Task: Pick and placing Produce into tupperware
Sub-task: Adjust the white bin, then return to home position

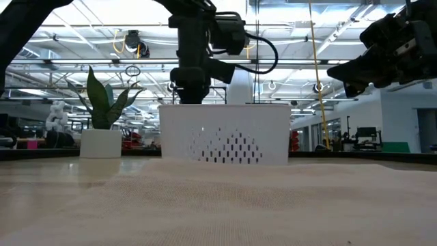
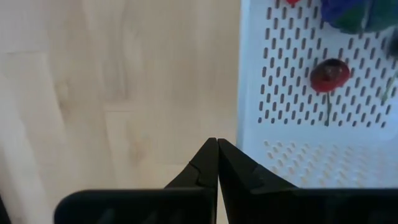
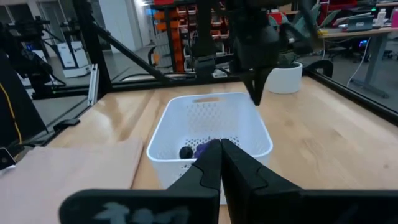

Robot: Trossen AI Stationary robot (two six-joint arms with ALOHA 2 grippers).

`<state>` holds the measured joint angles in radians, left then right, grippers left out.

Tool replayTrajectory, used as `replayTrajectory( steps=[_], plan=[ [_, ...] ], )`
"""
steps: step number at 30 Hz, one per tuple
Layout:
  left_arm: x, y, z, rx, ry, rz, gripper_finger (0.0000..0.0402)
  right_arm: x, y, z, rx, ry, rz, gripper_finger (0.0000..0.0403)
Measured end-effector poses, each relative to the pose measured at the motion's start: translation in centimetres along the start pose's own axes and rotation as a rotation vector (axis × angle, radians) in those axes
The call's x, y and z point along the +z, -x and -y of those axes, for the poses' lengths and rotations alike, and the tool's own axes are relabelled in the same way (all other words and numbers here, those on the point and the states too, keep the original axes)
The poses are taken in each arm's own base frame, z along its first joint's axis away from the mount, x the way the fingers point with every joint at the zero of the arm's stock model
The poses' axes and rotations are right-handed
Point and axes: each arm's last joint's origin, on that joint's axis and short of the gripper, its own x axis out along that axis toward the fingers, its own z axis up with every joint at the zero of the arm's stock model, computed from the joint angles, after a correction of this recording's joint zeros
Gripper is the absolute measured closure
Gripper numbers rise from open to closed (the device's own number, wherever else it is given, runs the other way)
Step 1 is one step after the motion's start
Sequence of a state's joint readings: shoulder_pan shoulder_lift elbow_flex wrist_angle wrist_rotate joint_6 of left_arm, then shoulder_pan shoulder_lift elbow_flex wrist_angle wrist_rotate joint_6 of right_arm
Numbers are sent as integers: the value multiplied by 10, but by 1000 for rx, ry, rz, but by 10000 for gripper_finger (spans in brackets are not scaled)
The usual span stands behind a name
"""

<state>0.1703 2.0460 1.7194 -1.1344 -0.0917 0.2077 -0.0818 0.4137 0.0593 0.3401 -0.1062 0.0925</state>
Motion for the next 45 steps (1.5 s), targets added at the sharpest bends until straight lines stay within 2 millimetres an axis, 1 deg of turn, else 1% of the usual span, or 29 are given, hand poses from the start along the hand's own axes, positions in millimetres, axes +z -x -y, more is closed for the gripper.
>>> replayTrajectory(
  steps=[6,13,17,23,26,30,34,35,37,39,42,43,45],
  plan=[
    [2,1,9,-3,-22,2,392,0,0,0,0,0,0,403],
    [2,1,5,92,-49,-11,392,0,0,0,0,0,0,403],
    [1,11,3,130,-58,18,392,0,0,0,0,0,0,403],
    [-5,43,6,145,-69,113,392,0,0,0,-1,22,-3,403],
    [-11,68,12,160,-91,187,392,-1,0,0,-1,28,-6,403],
    [-21,109,29,202,-140,331,399,0,1,0,0,30,4,403],
    [-35,152,53,252,-206,505,400,1,1,-1,4,26,11,403],
    [-40,162,60,267,-218,539,400,1,1,-1,7,23,10,403],
    [-47,175,72,298,-236,579,400,2,2,-3,17,21,8,403],
    [-56,185,83,327,-245,617,401,4,2,-4,27,22,17,403],
    [-68,187,98,335,-274,667,401,8,3,-6,38,25,31,403],
    [-73,186,102,329,-284,685,401,9,4,-6,42,26,35,403],
    [-83,178,109,317,-294,709,401,10,4,-7,44,27,42,403]
  ],
)
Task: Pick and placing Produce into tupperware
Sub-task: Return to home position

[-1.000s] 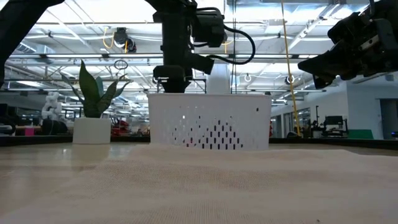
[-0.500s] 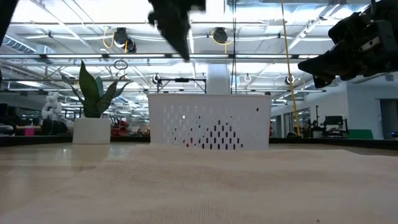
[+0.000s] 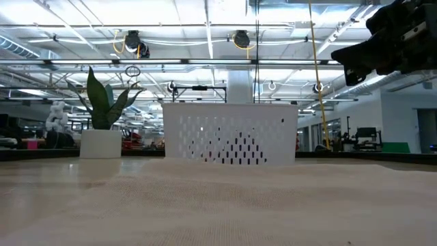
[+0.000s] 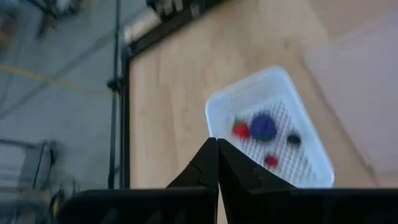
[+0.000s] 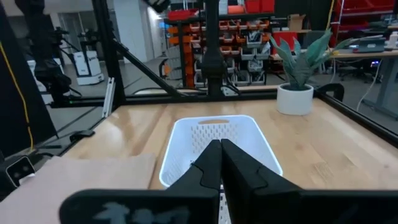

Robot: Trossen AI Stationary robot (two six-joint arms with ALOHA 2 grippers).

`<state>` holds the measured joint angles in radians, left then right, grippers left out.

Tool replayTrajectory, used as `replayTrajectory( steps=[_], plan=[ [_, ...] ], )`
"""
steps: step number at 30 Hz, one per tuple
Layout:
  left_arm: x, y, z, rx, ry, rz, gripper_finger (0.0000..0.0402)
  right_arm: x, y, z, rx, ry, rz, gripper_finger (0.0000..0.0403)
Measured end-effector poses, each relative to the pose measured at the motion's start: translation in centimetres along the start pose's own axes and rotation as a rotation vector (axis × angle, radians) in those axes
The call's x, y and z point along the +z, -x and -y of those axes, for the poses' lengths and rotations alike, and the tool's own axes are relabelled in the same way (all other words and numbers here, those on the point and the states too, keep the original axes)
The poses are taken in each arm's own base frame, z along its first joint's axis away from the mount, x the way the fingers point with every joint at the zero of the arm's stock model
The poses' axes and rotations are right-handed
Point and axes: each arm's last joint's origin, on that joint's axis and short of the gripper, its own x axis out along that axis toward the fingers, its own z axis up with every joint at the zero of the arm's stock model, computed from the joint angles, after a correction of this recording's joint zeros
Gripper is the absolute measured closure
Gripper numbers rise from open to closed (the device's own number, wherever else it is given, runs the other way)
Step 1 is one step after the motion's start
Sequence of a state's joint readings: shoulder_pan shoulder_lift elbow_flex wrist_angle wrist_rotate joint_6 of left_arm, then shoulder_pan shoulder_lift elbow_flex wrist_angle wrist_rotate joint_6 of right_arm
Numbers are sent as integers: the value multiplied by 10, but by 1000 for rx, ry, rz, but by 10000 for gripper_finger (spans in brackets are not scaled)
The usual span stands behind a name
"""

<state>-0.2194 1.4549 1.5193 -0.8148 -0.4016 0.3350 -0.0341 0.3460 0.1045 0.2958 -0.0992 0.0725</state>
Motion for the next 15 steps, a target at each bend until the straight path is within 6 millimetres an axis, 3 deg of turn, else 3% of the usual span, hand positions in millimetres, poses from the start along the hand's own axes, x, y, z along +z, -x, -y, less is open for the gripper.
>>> replayTrajectory(
  steps=[7,12,15],
  plan=[
    [-44,5,23,-41,40,281,401,0,1,0,-19,-3,0,403],
    [-89,3,24,-44,118,430,401,2,3,0,-17,2,15,403],
    [-111,13,26,-15,172,495,401,2,3,-1,-15,1,22,403]
  ],
)
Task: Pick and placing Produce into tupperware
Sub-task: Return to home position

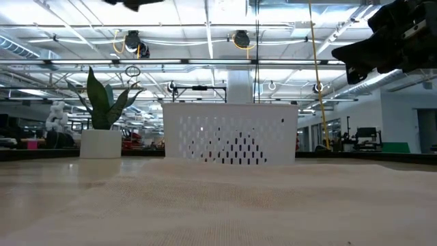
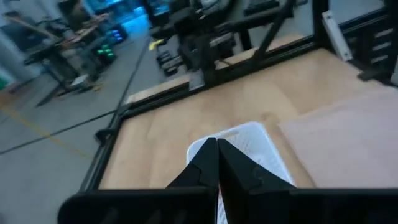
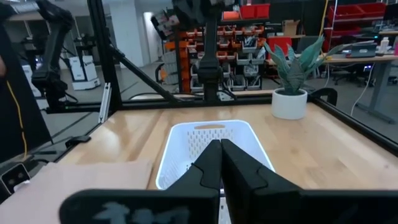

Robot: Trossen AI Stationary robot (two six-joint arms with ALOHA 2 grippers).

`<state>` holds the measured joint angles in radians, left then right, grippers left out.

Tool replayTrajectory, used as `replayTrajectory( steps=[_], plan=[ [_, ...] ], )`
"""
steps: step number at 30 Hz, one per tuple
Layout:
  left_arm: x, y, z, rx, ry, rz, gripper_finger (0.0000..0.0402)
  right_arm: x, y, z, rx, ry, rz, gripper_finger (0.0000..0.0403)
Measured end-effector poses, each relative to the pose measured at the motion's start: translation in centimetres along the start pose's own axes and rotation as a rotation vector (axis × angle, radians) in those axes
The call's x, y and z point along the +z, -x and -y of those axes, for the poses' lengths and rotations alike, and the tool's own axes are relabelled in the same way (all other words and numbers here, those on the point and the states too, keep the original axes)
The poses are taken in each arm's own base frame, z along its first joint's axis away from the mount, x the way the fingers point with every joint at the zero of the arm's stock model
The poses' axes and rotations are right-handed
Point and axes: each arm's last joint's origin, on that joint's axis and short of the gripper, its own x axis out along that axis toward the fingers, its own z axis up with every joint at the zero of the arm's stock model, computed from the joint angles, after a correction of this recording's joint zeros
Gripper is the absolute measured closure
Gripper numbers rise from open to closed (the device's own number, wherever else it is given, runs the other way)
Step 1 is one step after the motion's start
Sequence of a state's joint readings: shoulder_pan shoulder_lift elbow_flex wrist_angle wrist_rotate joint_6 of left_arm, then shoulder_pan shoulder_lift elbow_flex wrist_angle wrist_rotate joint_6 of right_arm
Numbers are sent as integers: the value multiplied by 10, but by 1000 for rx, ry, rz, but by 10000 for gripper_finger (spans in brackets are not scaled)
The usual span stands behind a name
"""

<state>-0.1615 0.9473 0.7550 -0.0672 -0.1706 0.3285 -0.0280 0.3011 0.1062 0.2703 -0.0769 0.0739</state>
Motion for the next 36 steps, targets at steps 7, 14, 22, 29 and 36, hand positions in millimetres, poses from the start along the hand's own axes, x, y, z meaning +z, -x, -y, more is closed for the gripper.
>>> replayTrajectory(
  steps=[7,14,22,29,36],
  plan=[
    [-34,36,18,120,37,8,401,0,3,0,3,-12,-3,403],
    [-65,50,35,260,44,52,401,1,3,0,5,-26,3,403],
    [-78,52,26,274,-27,63,401,0,3,0,5,-23,3,403],
    [-81,60,11,131,45,145,401,1,3,0,6,-27,3,403],
    [-90,71,16,195,124,125,402,2,5,-1,37,-44,15,403]
  ],
)
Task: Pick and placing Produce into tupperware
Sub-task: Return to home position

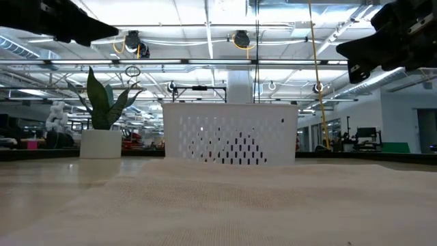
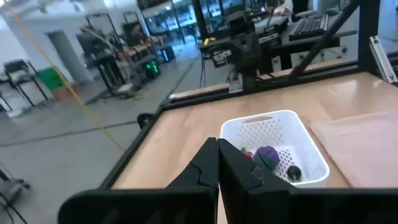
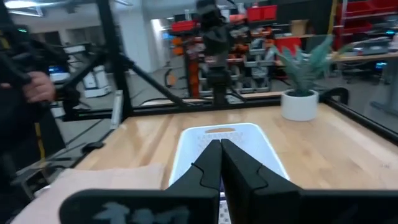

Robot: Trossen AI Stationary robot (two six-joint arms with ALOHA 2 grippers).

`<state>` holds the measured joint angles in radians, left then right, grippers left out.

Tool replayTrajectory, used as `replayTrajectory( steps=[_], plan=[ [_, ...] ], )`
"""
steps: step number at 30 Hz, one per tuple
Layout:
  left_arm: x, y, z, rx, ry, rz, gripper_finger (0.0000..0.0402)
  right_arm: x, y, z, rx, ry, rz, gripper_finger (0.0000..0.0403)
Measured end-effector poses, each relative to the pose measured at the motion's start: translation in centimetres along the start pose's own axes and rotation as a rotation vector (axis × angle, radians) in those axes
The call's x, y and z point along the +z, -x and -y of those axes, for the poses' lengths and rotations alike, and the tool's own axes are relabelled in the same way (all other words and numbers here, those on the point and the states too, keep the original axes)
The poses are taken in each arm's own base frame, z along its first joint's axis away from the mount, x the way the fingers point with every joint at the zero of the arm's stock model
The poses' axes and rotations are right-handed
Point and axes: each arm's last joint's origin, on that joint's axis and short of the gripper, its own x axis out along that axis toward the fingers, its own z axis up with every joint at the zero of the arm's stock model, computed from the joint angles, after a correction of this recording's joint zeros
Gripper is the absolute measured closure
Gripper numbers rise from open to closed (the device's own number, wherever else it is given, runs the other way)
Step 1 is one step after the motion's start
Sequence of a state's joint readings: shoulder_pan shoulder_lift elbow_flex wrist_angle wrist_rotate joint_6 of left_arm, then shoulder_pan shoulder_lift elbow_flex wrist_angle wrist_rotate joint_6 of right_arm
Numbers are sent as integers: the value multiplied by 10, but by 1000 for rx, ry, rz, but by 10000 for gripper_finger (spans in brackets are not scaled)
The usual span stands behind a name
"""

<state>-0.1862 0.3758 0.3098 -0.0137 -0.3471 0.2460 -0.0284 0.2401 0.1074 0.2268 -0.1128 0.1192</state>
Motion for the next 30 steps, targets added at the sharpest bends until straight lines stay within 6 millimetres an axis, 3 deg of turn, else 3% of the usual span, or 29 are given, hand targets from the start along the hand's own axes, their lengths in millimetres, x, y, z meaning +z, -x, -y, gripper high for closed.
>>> replayTrajectory(
  steps=[11,30],
  plan=[
    [-22,12,-1,52,-62,107,402,1,0,-1,23,2,4,403],
    [-47,17,12,-229,-66,49,401,2,2,-1,24,3,19,403]
  ],
)
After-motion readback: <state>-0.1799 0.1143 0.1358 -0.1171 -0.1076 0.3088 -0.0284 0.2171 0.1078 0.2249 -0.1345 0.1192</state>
